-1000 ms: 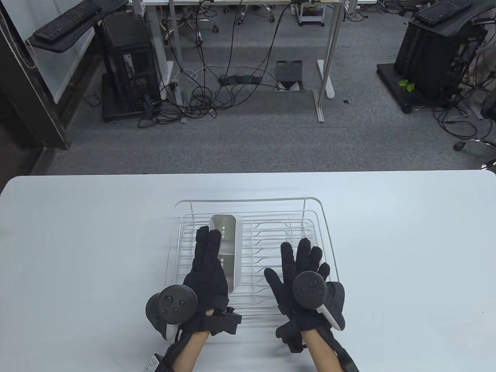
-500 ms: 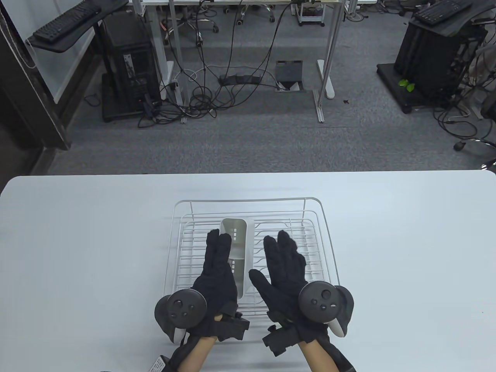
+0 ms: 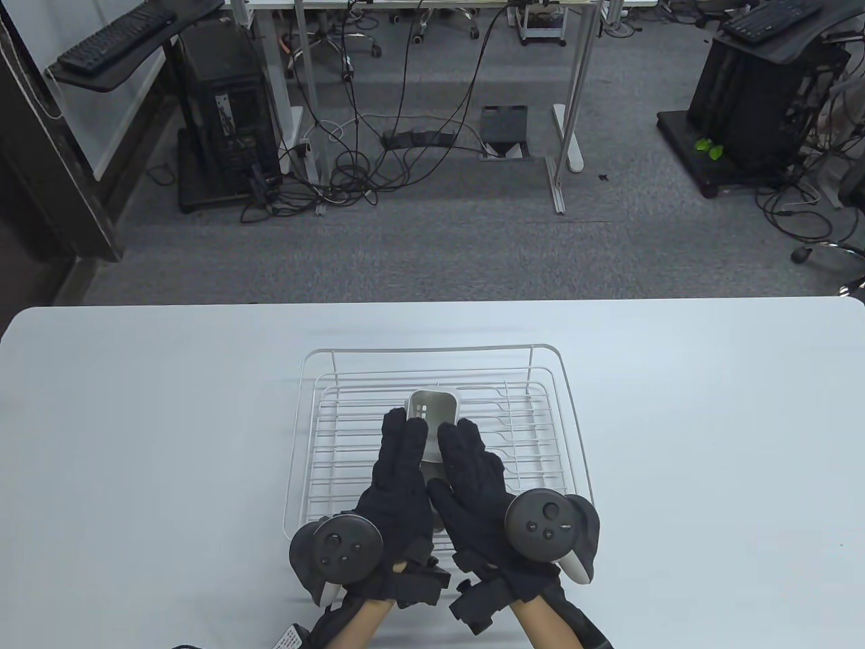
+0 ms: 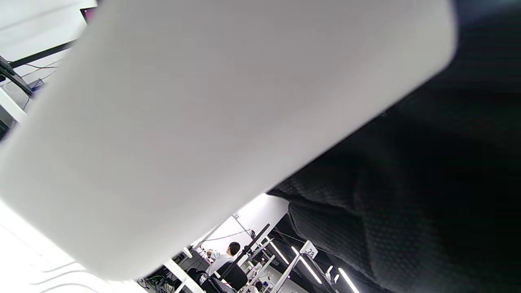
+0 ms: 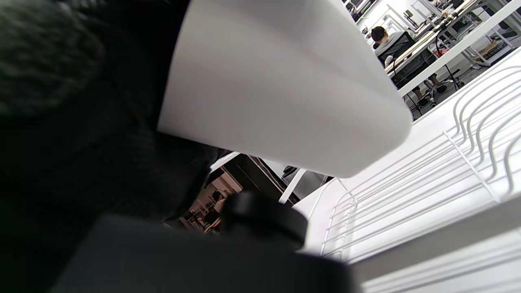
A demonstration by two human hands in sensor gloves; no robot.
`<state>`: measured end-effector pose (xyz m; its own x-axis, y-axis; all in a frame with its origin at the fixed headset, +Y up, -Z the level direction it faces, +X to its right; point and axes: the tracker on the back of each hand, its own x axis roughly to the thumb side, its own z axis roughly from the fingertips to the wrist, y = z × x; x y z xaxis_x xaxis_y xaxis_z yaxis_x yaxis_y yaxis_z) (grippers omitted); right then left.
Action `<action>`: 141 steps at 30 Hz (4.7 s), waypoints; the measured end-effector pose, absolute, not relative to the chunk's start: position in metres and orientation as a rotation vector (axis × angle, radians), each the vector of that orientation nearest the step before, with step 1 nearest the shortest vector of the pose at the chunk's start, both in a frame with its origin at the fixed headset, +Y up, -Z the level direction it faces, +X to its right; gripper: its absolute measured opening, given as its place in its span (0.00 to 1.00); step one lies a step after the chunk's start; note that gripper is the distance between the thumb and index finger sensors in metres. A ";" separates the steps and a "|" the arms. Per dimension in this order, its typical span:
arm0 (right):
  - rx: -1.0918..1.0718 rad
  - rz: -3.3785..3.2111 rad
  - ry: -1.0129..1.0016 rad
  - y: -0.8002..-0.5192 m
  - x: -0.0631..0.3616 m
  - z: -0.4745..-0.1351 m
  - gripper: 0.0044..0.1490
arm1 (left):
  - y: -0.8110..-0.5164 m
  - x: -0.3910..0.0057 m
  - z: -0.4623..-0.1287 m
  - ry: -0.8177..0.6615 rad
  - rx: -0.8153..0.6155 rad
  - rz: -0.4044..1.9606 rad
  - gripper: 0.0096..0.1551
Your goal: Hang the cutlery bin on dish rack (Opening facing upward)
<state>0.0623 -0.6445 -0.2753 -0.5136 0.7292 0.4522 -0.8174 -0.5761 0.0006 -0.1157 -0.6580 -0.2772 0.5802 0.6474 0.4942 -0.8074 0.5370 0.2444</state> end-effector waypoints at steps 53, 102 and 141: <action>0.094 2.103 -0.583 -0.639 0.144 -0.284 0.32 | -0.681 -0.146 -0.311 -0.267 0.160 0.319 0.42; -0.384 2.013 -0.577 -0.685 0.258 -0.286 0.30 | -0.726 -0.156 -0.321 -0.207 -0.021 0.221 0.44; -0.429 2.071 -0.315 -0.731 0.261 -0.305 0.30 | -0.726 -0.156 -0.321 -0.204 -0.014 0.220 0.44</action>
<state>0.2612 -0.7312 -0.3047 -0.4760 0.8619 -0.1745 -0.7712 -0.5045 -0.3883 -0.1560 -0.7259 -0.3209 0.9553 0.2184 0.1994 -0.2156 0.9758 -0.0360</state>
